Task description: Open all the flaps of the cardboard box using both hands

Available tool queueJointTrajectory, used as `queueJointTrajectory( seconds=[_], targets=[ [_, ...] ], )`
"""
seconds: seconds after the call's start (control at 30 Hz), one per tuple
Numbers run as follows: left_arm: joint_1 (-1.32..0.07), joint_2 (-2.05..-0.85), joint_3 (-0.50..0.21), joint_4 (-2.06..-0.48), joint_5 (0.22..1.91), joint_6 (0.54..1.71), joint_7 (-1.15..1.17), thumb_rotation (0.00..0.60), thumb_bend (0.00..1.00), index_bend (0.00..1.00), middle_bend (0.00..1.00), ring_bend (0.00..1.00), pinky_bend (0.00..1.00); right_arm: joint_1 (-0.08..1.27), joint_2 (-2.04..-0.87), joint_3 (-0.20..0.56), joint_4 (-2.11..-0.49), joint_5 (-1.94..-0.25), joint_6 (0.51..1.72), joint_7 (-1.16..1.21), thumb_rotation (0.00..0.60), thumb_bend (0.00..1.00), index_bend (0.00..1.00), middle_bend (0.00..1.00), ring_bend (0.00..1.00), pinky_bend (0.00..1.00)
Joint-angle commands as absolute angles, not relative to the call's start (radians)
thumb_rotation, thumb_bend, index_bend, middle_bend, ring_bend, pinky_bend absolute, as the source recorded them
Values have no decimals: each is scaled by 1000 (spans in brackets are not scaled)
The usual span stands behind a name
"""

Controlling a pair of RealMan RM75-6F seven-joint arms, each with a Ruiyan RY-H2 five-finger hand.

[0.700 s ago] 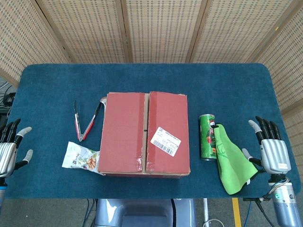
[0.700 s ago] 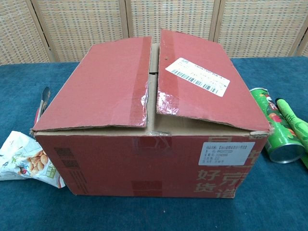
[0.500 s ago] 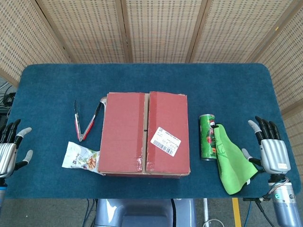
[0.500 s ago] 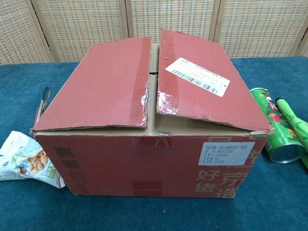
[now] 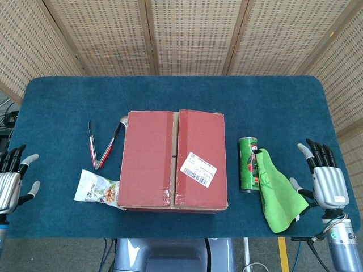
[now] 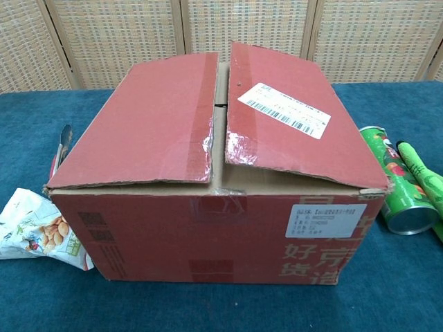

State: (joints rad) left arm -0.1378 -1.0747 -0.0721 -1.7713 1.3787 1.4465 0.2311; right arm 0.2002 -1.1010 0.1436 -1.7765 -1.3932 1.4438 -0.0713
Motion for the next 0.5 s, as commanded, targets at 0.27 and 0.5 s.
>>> queueJointTrajectory(
  seconds=[0.27, 0.5],
  targets=[
    [-143, -1074, -75, -1774, 1374, 1437, 237, 600, 373, 190, 0, 0, 0, 216, -1091, 152, -1787, -1418, 1424, -29, 600, 444, 108, 77, 0, 0],
    [-149, -1073, -75, -1781, 1365, 1424, 248, 600, 372, 191, 0, 0, 0, 292, -1063, 174, -1815, -1500, 1346, 94, 600, 848, 178, 202, 0, 0]
  ],
)
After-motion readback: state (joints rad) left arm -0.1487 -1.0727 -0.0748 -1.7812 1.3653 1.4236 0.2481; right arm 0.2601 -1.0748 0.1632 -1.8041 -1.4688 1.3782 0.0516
